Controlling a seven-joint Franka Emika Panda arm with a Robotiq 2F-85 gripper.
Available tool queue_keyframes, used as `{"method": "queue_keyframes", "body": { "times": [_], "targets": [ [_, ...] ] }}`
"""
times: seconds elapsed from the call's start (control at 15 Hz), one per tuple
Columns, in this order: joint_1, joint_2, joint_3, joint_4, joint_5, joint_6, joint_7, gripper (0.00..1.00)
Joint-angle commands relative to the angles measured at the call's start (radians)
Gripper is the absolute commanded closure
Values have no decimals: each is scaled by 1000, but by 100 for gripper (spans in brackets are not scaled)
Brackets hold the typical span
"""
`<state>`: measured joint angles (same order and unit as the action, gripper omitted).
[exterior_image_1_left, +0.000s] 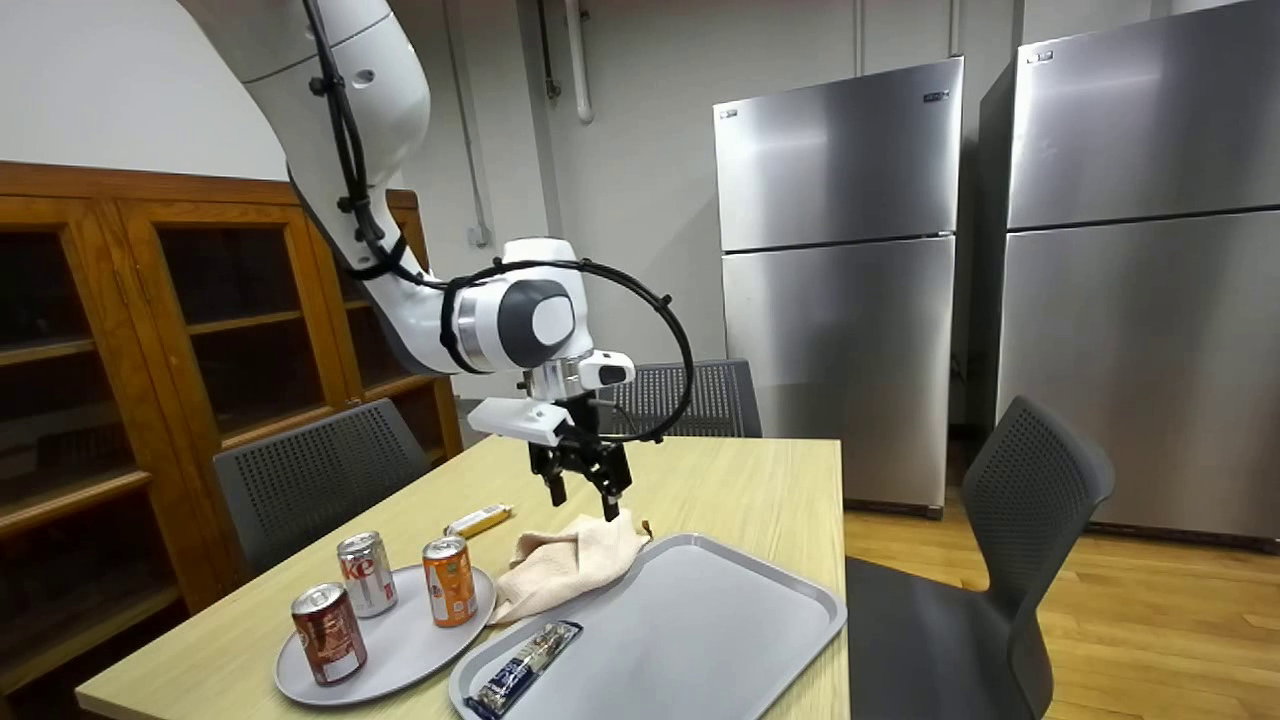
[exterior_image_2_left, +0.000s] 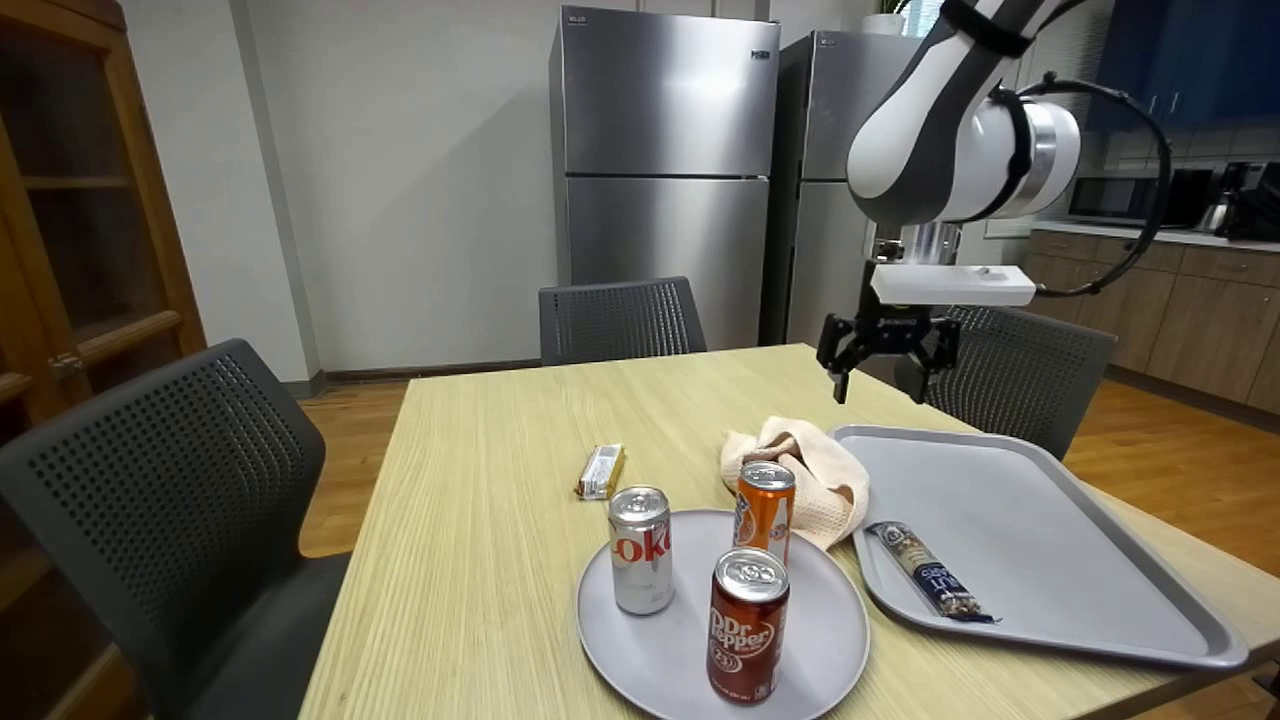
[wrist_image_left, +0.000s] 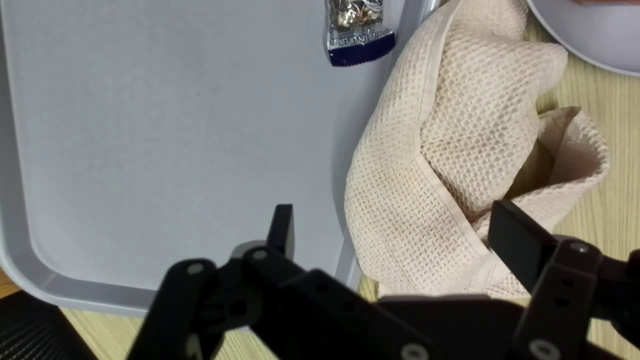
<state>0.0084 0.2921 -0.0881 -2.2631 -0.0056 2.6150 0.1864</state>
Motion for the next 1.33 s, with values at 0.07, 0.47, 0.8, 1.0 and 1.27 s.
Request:
{"method": "queue_keyframes", "body": {
  "times": [0.07,0.47,0.8,1.0,1.27],
  "targets": [
    [7,-66,16,-100,12,53,13,0],
    [10,-113,17,-204,3,85,17,0],
    [16,-134,16,-288,-3,117,35,0],
    [26,-118,9,-319,-17,147,68,0],
    [58,-87,-16,-345,-63,205,165,0]
  ]
}}
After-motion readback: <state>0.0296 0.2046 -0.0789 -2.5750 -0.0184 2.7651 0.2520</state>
